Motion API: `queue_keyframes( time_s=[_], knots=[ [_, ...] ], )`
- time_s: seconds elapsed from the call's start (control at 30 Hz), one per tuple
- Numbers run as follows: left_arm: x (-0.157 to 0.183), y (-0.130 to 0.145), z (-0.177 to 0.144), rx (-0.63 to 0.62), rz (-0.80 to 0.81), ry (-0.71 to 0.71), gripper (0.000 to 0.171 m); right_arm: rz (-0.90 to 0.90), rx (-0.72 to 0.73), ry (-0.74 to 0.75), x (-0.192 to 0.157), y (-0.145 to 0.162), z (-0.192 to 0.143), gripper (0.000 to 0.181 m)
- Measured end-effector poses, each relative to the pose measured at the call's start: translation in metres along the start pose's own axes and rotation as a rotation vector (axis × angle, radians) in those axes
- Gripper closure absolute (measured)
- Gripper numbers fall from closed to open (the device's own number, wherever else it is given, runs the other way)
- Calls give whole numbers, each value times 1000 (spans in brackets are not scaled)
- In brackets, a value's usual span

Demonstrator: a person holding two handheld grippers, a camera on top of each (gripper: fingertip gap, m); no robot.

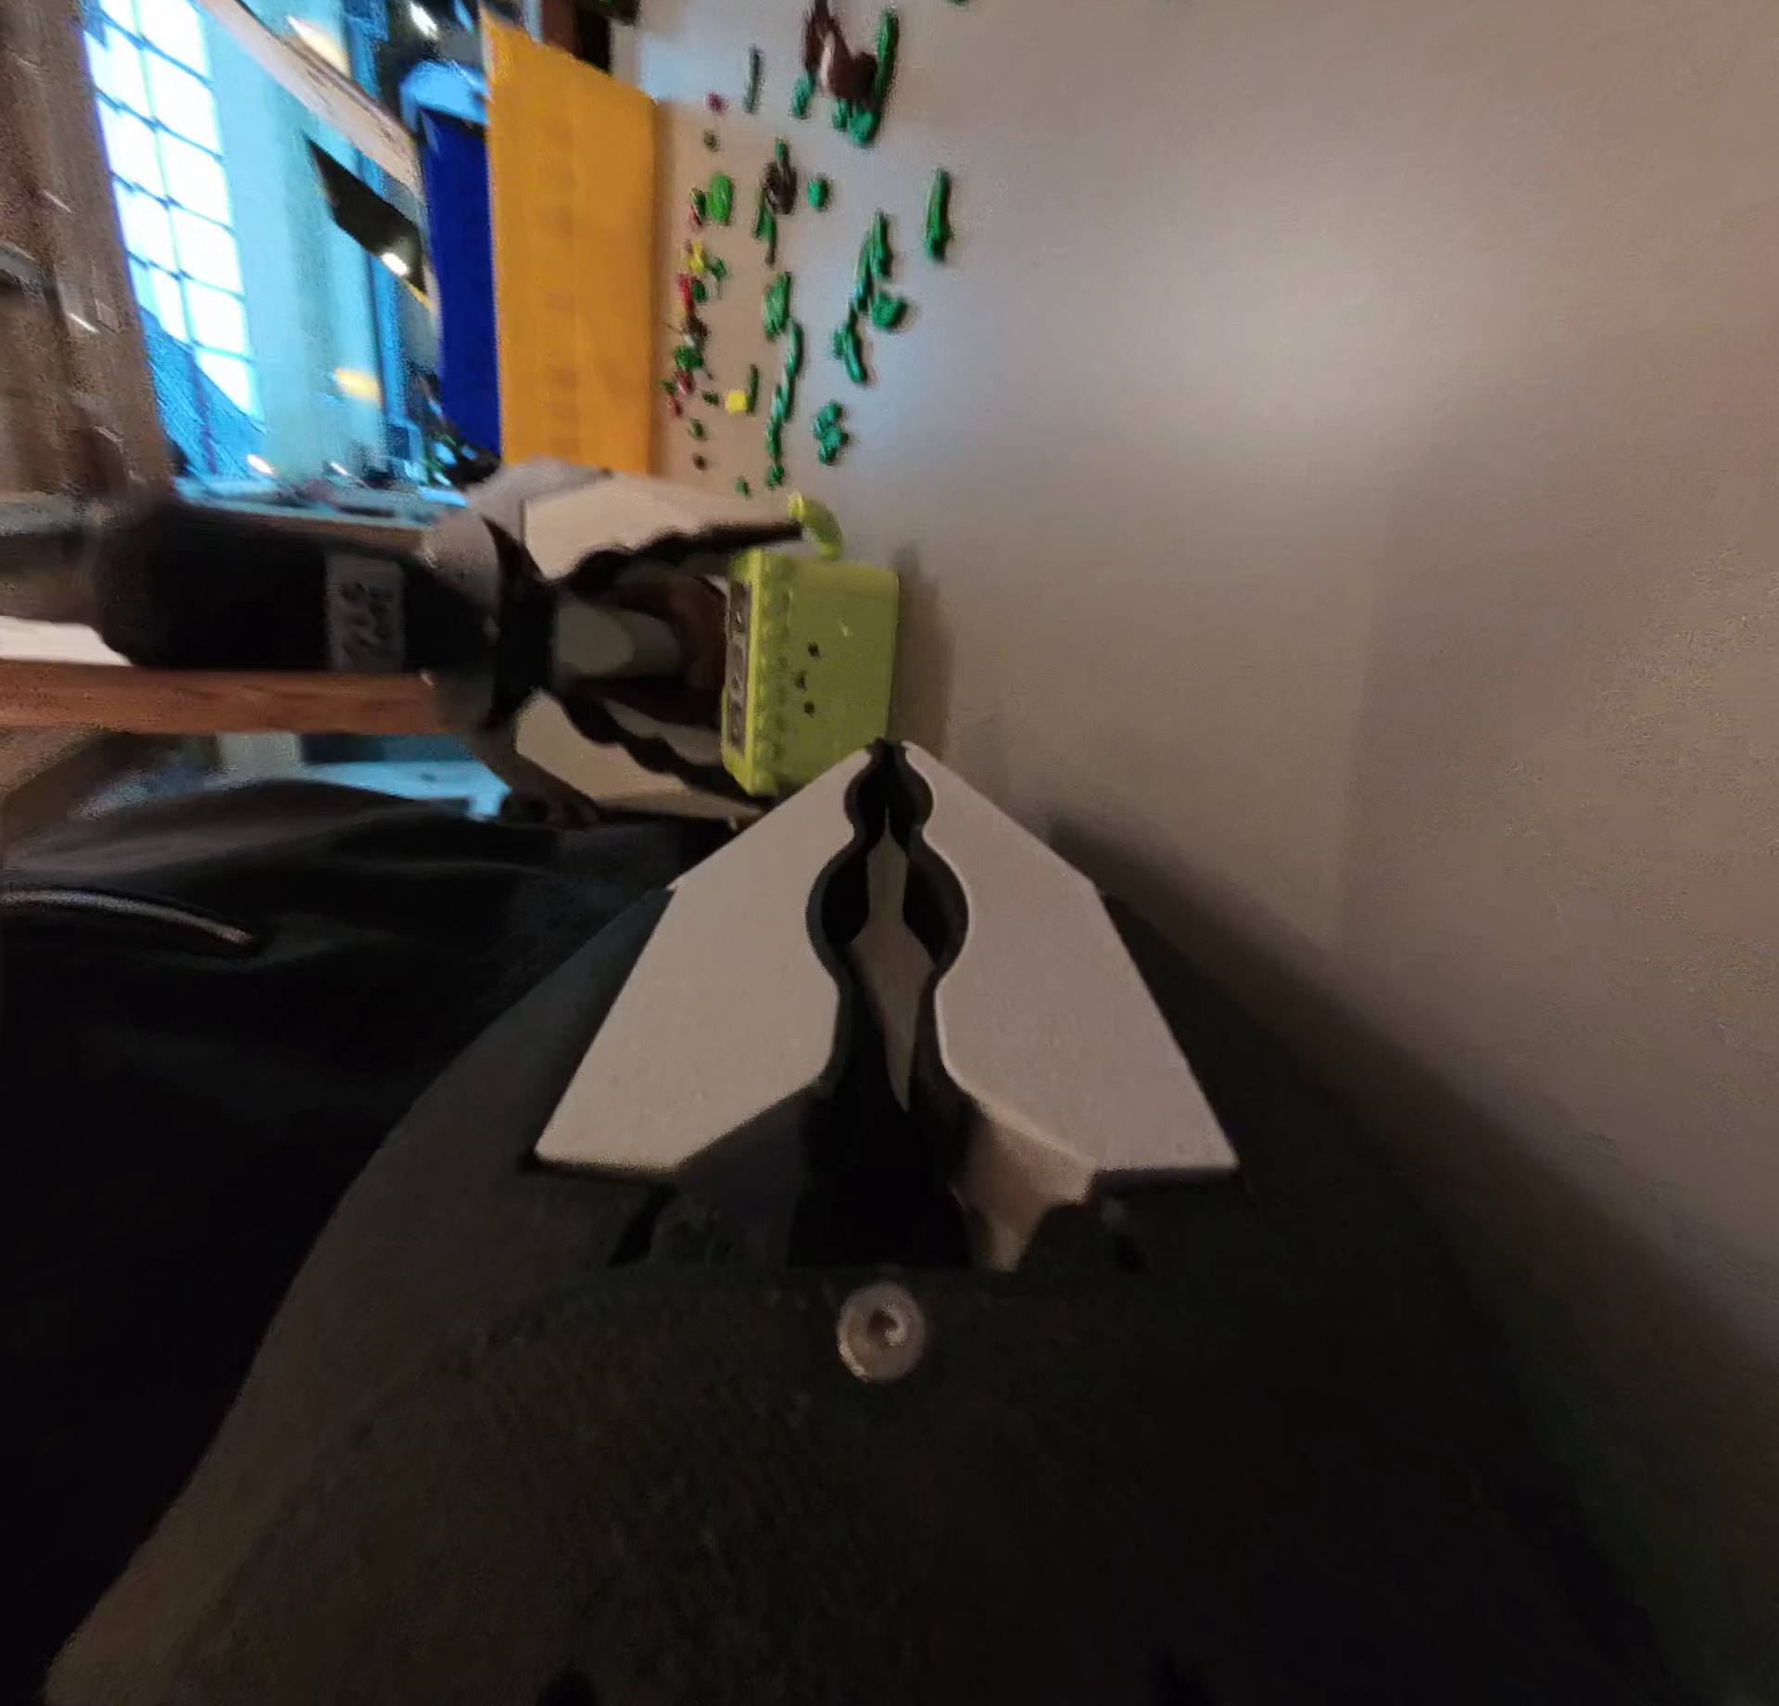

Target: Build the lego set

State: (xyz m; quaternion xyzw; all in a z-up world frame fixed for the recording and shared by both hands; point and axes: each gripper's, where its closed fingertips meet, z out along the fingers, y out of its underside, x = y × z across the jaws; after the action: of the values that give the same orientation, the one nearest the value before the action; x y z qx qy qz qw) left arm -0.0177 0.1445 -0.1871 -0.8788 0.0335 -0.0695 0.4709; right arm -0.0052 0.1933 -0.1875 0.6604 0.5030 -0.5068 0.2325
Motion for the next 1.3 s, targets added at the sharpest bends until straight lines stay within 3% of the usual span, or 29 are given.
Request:
queue_keyframes(
  time_s=[0.13,0.27,0.47,0.67,1.03,1.23,1.3],
  knots=[
    [0,-1,1,-2,7,3,99,-72,-43,-37,-21,16,19,181],
    [-1,-1,1,-3,7,4,98,-40,9,-120,-32,11,35,155],
    [-1,-1,1,-3,8,2,98,-61,67,-147,-35,2,32,158],
    [-1,0,1,-4,10,0,98,-137,9,-92,-31,13,52,164],
    [-1,0,2,-4,15,-3,98,-181,-39,-72,-33,12,49,176],
    [-1,0,2,-9,26,-21,97,-365,-105,154,-29,8,45,177],
    [-2,0,1,-6,20,-25,98,-543,-111,557,23,-5,15,181]
  ],
)
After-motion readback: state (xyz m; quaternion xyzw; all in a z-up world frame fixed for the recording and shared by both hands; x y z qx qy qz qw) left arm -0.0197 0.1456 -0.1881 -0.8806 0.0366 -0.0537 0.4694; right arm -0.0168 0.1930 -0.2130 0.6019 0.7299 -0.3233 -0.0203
